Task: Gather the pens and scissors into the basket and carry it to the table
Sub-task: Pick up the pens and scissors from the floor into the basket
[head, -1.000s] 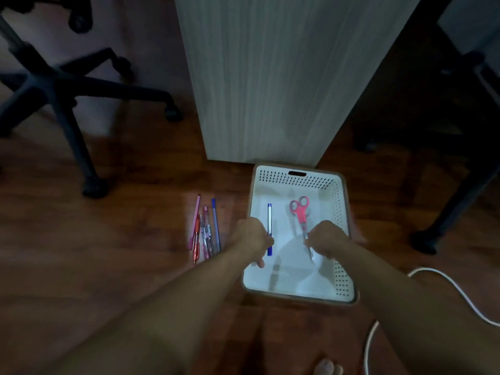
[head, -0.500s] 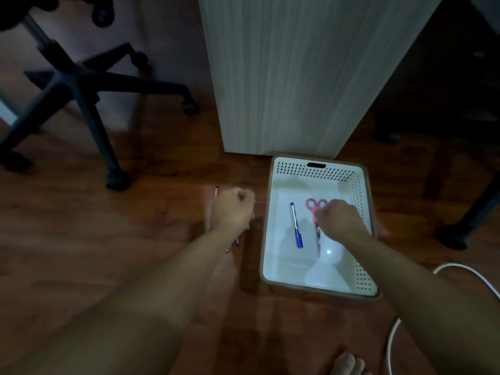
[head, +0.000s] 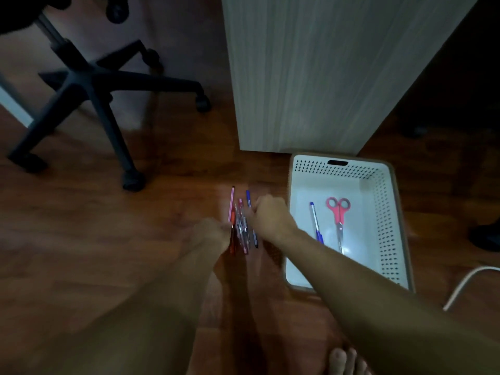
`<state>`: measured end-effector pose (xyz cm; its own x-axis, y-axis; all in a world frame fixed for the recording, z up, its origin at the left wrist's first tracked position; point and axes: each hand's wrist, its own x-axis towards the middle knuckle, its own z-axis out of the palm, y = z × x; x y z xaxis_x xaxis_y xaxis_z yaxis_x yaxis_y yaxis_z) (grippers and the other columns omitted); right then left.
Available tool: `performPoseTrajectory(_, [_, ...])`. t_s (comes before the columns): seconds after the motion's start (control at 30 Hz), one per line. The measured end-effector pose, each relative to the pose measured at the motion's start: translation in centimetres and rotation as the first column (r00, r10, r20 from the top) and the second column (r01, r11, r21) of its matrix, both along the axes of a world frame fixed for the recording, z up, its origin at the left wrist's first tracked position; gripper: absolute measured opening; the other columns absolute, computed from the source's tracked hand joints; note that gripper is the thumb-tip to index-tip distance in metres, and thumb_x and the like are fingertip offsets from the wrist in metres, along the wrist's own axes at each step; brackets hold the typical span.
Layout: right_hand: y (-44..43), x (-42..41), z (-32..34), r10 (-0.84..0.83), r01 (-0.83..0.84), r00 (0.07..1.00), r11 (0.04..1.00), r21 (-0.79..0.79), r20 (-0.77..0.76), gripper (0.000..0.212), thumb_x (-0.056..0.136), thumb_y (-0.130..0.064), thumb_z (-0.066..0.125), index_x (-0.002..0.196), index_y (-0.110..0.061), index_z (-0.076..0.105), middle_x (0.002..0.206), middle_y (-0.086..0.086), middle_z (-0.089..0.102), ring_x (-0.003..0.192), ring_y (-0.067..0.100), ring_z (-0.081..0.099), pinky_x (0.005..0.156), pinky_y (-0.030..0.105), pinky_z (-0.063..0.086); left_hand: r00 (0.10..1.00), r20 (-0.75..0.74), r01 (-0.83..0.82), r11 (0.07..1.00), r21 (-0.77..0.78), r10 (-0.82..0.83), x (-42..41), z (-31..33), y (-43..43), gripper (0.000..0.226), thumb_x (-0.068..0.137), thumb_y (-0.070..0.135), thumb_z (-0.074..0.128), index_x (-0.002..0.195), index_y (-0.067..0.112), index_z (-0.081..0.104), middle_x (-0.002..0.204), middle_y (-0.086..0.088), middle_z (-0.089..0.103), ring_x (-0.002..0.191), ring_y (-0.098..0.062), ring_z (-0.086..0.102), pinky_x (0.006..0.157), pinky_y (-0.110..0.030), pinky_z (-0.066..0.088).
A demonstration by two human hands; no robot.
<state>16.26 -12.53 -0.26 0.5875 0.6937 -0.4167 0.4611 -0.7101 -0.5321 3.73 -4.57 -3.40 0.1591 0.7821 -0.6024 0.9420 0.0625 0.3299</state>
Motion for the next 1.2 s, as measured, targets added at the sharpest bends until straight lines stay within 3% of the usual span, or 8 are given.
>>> performPoseTrajectory(0.07, [1.0, -0.8, -1.3, 0.062, -0.063, 0.998, 0.994, -0.087, -0.007, 0.023, 0.103, -0.017, 0.061, 0.110, 0.002, 0.073, 0.110, 0.024, 0.074, 0.105, 0.041, 0.074, 0.076, 0.035, 0.053, 1.000, -0.021, -0.002, 1.000, -0.017, 0.002, 0.1, -1.3, 0.1, 0.045, 0.095, 0.051, 0.075, 0.104, 0.009, 0.087, 0.107, -0.016, 0.083, 0.100, -0.035, 0.077, 0.084, -0.036, 0.058])
performPoseTrajectory(0.17, [1.8, -1.6, -2.8, 0.148, -0.136, 0.987, 0.976, -0.168, 0.063, 0.032, 0.105, -0.005, 0.053, 0.134, 0.004, 0.062, 0.131, 0.022, 0.066, 0.119, 0.037, 0.069, 0.097, 0.041, 0.058, 1.000, -0.025, 0.012, 1.000, 0.009, -0.011, 0.2, -2.9, 0.3, 0.047, 0.092, 0.053, 0.078, 0.101, 0.009, 0.087, 0.107, -0.018, 0.084, 0.088, -0.034, 0.074, 0.072, -0.033, 0.050])
performPoseTrajectory(0.43, [2.5, -1.3, -4.0, 0.113, -0.092, 0.990, 0.975, -0.202, 0.091, 0.021, 0.104, -0.002, 0.058, 0.116, 0.003, 0.074, 0.113, 0.018, 0.077, 0.103, 0.032, 0.077, 0.086, 0.035, 0.063, 0.995, 0.064, -0.074, 0.996, -0.055, 0.077, -0.5, -4.6, 0.7, 0.033, 0.087, 0.047, 0.083, 0.076, 0.015, 0.083, 0.090, -0.014, 0.085, 0.090, -0.032, 0.082, 0.084, -0.040, 0.066])
performPoseTrajectory(0.63, [2.5, -0.9, -3.5, 0.012, -0.018, 0.999, 0.987, -0.160, -0.041, 0.029, 0.092, -0.019, 0.081, 0.112, 0.002, 0.075, 0.109, 0.016, 0.077, 0.096, 0.032, 0.076, 0.077, 0.031, 0.060, 0.986, 0.126, -0.097, 0.989, -0.112, 0.111, -0.4, -3.8, 0.5, 0.029, 0.090, 0.036, 0.082, 0.100, 0.009, 0.087, 0.094, -0.013, 0.084, 0.090, -0.026, 0.081, 0.063, -0.027, 0.049])
performPoseTrajectory(0.8, [2.3, 0.1, -1.9, -0.100, 0.093, 0.990, 0.993, -0.066, -0.103, 0.031, 0.090, -0.029, 0.084, 0.091, -0.002, 0.067, 0.077, 0.009, 0.064, 0.057, 0.016, 0.057, 0.050, 0.024, 0.046, 0.905, 0.347, -0.220, 0.969, -0.112, 0.246, 0.7, -1.7, 0.6, 0.018, 0.091, 0.012, 0.084, 0.080, 0.005, 0.072, 0.084, -0.015, 0.077, 0.072, -0.033, 0.075, 0.058, -0.030, 0.064])
performPoseTrajectory(0.87, [2.2, 1.1, -0.7, -0.146, 0.148, 0.984, 0.989, 0.015, -0.098, 0.032, 0.086, -0.029, 0.085, 0.080, -0.003, 0.067, 0.072, 0.010, 0.067, 0.054, 0.017, 0.058, 0.050, 0.029, 0.050, 0.874, 0.426, -0.211, 0.972, -0.100, 0.233, 1.7, 0.2, 0.5, 0.014, 0.095, 0.003, 0.077, 0.085, 0.006, 0.068, 0.083, -0.011, 0.071, 0.064, -0.026, 0.065, 0.044, -0.014, 0.051])
performPoseTrajectory(0.97, [1.5, 3.7, 1.4, -0.233, 0.240, 0.969, 0.967, 0.083, -0.085, 0.035, 0.083, -0.027, 0.083, 0.064, -0.004, 0.065, 0.055, 0.003, 0.056, 0.042, 0.012, 0.048, 0.042, 0.021, 0.041, 0.876, 0.474, -0.111, 0.994, 0.009, 0.094, 3.8, 1.8, 0.7, 0.015, 0.096, 0.017, 0.078, 0.083, 0.015, 0.071, 0.082, -0.004, 0.077, 0.057, -0.019, 0.068, 0.046, -0.017, 0.048])
performPoseTrajectory(1.2, [-5.1, 10.8, 3.0, -0.444, 0.444, 0.896, 0.896, -0.010, 0.003, 0.037, 0.081, -0.037, 0.079, 0.086, 0.000, 0.076, 0.080, 0.016, 0.078, 0.067, 0.029, 0.079, 0.067, 0.042, 0.068, 0.754, 0.650, 0.122, 0.992, 0.011, -0.100, 9.7, 6.3, -3.9, 0.012, 0.095, 0.021, 0.078, 0.086, 0.016, 0.074, 0.067, 0.003, 0.076, 0.043, -0.015, 0.068, 0.055, -0.035, 0.059])
